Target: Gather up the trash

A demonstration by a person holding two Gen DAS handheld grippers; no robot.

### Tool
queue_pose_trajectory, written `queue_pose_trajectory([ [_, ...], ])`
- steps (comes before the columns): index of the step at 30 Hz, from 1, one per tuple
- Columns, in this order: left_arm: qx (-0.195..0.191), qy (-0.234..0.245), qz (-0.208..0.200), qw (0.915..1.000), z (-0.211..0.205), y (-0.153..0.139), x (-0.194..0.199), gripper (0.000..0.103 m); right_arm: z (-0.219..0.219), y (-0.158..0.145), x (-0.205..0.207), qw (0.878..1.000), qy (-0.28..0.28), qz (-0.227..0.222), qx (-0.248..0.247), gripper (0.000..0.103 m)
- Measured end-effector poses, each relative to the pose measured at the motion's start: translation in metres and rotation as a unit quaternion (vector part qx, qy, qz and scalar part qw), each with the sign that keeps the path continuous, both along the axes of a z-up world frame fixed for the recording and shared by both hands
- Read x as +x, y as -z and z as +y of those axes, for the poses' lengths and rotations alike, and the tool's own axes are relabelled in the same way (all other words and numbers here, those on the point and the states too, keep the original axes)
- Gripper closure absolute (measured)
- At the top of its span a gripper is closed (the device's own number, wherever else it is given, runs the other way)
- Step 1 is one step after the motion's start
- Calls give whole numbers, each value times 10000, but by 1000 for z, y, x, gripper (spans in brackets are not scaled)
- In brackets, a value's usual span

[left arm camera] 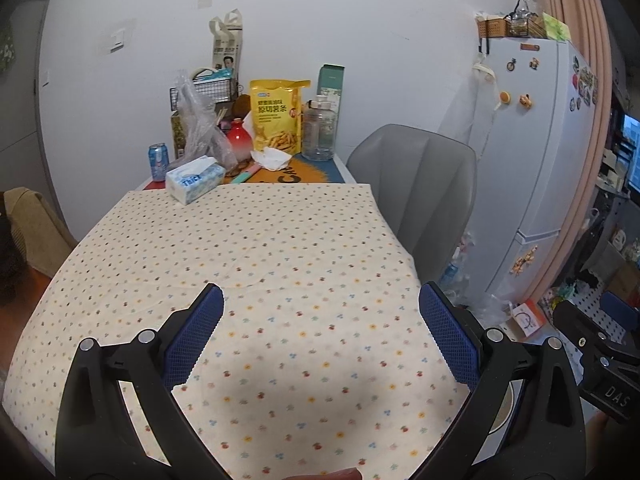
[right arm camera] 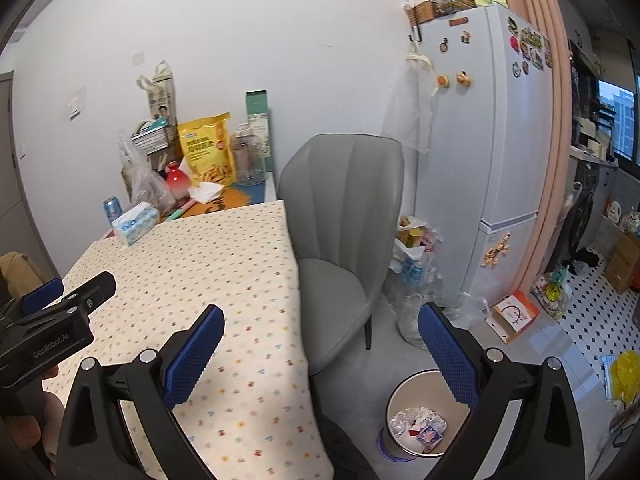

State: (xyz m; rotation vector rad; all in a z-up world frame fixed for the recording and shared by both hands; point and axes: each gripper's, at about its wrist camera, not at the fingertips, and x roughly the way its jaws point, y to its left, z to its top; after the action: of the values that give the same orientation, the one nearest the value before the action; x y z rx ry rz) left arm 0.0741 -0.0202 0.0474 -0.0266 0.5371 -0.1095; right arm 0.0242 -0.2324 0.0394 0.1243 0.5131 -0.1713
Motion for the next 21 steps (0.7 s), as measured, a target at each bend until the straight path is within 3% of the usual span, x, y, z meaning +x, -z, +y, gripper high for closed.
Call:
queue_pose_trajectory([
  [21,-2,-276,-142,9995,21,-1,-29,6,14,0,-20,9998,-202,-42,-28,8],
])
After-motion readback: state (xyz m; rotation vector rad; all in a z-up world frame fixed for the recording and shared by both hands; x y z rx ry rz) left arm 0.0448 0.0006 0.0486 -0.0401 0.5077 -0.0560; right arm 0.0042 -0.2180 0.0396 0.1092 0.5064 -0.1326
